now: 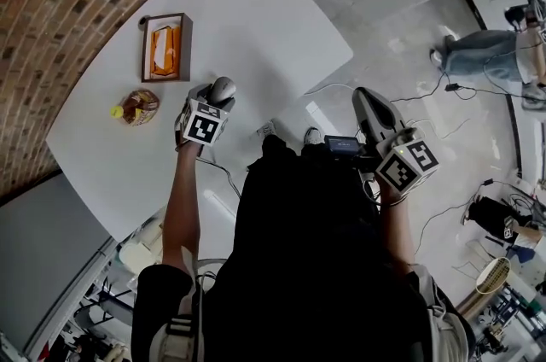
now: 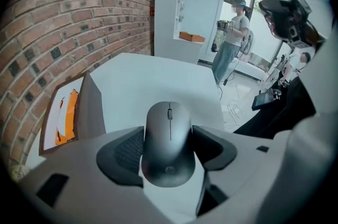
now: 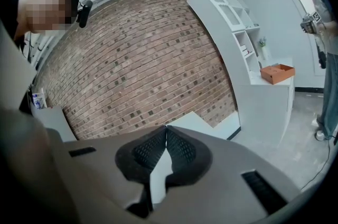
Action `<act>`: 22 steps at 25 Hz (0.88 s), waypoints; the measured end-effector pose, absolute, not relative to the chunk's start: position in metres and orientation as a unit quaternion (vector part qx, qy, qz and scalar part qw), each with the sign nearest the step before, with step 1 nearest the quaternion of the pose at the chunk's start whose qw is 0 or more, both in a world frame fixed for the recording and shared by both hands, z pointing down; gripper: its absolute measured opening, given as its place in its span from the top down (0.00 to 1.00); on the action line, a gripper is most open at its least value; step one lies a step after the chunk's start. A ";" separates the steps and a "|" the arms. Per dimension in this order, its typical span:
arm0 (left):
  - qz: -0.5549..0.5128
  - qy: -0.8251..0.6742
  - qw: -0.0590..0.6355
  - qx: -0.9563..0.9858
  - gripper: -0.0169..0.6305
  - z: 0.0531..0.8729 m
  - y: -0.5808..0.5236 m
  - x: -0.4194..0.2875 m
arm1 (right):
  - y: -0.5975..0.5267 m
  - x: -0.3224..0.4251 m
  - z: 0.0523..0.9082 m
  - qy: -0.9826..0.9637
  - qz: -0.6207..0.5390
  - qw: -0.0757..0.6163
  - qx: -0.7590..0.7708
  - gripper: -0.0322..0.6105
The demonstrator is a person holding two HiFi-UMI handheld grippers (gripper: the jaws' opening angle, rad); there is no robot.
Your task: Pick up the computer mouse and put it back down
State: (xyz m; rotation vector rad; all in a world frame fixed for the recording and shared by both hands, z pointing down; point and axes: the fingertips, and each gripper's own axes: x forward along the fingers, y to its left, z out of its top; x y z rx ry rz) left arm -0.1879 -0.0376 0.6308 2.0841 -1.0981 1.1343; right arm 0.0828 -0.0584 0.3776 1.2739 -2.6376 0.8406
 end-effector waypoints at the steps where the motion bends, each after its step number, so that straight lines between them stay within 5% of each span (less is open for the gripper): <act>1: 0.411 -0.410 0.264 0.770 0.51 0.628 -0.037 -0.187 | -0.059 0.082 0.378 -0.866 0.275 0.046 0.415 0.92; 22: 0.285 -0.486 0.275 0.779 0.51 0.543 -0.029 -0.156 | -0.061 0.091 0.378 -0.888 0.275 0.030 0.366 0.92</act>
